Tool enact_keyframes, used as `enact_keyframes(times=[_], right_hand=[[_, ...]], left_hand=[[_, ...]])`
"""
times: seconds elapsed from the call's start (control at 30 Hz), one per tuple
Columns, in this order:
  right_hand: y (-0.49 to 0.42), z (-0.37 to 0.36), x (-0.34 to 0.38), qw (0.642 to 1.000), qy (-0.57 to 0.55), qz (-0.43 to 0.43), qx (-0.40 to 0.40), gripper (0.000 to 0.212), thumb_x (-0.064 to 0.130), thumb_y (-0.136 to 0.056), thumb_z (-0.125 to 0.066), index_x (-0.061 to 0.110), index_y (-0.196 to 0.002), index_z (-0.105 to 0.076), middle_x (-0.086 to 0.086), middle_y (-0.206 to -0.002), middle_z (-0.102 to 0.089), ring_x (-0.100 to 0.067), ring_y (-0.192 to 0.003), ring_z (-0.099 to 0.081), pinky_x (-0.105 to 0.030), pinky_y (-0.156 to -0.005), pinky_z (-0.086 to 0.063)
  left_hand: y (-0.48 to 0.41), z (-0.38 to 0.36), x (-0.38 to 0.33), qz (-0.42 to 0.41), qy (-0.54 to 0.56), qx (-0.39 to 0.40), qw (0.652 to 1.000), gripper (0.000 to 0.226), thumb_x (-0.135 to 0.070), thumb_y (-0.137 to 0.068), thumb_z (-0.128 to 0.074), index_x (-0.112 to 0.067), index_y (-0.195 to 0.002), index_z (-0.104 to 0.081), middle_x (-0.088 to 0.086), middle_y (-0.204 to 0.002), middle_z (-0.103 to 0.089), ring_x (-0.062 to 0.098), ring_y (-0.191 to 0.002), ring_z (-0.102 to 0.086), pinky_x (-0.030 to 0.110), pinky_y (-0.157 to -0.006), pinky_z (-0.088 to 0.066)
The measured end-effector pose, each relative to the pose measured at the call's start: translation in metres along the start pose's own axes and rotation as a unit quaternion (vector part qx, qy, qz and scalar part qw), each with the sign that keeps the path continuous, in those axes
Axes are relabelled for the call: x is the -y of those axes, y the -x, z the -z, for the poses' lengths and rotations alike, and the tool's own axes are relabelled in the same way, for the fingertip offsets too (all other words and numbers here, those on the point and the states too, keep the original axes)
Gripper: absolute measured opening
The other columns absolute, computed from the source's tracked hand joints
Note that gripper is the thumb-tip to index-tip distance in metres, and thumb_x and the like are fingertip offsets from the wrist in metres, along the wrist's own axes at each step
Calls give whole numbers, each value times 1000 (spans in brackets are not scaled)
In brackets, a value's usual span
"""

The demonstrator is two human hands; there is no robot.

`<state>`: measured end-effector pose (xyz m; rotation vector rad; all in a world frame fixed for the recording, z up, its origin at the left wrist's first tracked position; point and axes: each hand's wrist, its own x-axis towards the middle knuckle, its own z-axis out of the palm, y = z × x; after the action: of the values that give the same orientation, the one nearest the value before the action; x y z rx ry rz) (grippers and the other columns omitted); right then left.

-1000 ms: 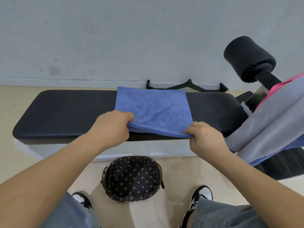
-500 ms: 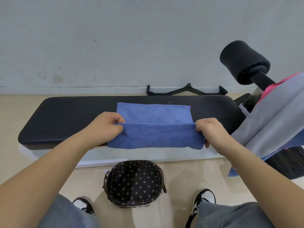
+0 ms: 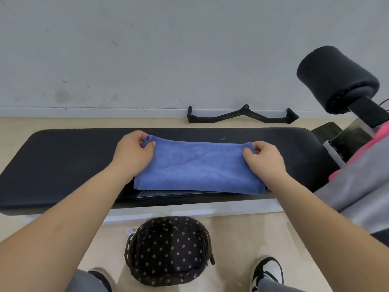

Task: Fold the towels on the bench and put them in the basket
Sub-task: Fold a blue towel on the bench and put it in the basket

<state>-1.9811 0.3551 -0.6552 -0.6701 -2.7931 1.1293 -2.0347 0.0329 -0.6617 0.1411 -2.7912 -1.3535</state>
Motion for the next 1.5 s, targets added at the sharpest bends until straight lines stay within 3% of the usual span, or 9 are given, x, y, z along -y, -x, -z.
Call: enact_keyframes(times=[0.23, 0.4, 0.53, 0.67, 0.73, 0.83, 0.97, 1.27, 1.5], right_hand=[[-22, 0, -9, 998, 35, 31, -33, 12, 37, -100, -54, 32, -106, -64, 9, -83, -63, -11, -80, -60, -34, -71, -49], [-26, -1, -7, 998, 46, 26, -35, 13, 40, -100, -53, 34, -101, -64, 8, -80, -62, -13, -81, -60, -36, -73, -52], [-20, -3, -5, 996, 60, 25, -55, 19, 41, -100, -54, 29, -113, -63, 7, -94, -64, -15, -85, -61, -37, -72, -52], [0, -4, 11, 971, 172, 137, -96, 43, 43, -97, -57, 26, -137, -56, 0, -137, -49, -26, -115, -56, -42, -84, -51], [18, -10, 26, 959, 190, 207, -36, 52, 49, -95, -58, 28, -143, -55, -4, -148, -45, -30, -133, -47, -46, -104, -46], [43, -31, 33, 943, 232, 214, 108, 73, 69, -92, -43, 40, -158, -32, -8, -170, -17, -32, -156, -14, -50, -126, -15], [50, -42, 26, 916, 312, 183, 174, 69, 74, -96, -23, 53, -159, -2, 1, -172, 13, -31, -157, 16, -55, -125, 10], [46, -41, 24, 934, 269, 194, 131, 54, 58, -105, -25, 50, -158, -21, 1, -173, 0, -30, -158, 7, -56, -125, 4], [52, -50, 26, 928, 289, 185, 143, 63, 68, -97, -32, 53, -157, -21, -1, -173, 0, -34, -157, 9, -59, -123, 9]], left_hand=[[-12, -7, 0, -24, -112, -3, 993, 20, -24, -98, -56, -12, -82, -58, 2, -69, -58, 18, -61, -49, 30, -53, -36], [-15, -5, 3, -33, -126, 4, 992, 12, -27, -95, -61, -15, -98, -64, 7, -96, -66, 20, -79, -59, 31, -62, -42], [-9, 4, -5, 6, -139, 45, 989, 55, -34, -86, -74, -14, -135, -57, 4, -125, -60, 18, -99, -58, 35, -83, -49], [-5, 5, -13, 62, -98, 81, 990, 29, -27, -81, -75, -8, -102, -66, 7, -93, -70, 19, -82, -65, 38, -73, -56], [-5, 5, -18, 86, -74, 92, 989, 29, -22, -80, -74, 2, -95, -67, 13, -83, -66, 21, -71, -59, 35, -63, -46], [-2, 7, -22, 127, -46, 119, 984, 32, -21, -82, -76, 3, -102, -69, 18, -98, -72, 26, -79, -65, 35, -66, -48], [5, 8, -21, 89, -22, 101, 991, 27, -29, -91, -68, -4, -104, -70, 15, -103, -72, 31, -96, -70, 41, -77, -55], [14, 8, -26, 32, 35, 46, 998, 23, -35, -101, -57, -15, -89, -58, 1, -82, -61, 15, -69, -56, 30, -57, -39], [14, 11, -37, 102, 105, 60, 987, 28, -33, -93, -63, -5, -97, -66, 13, -88, -70, 28, -80, -71, 37, -66, -57]])
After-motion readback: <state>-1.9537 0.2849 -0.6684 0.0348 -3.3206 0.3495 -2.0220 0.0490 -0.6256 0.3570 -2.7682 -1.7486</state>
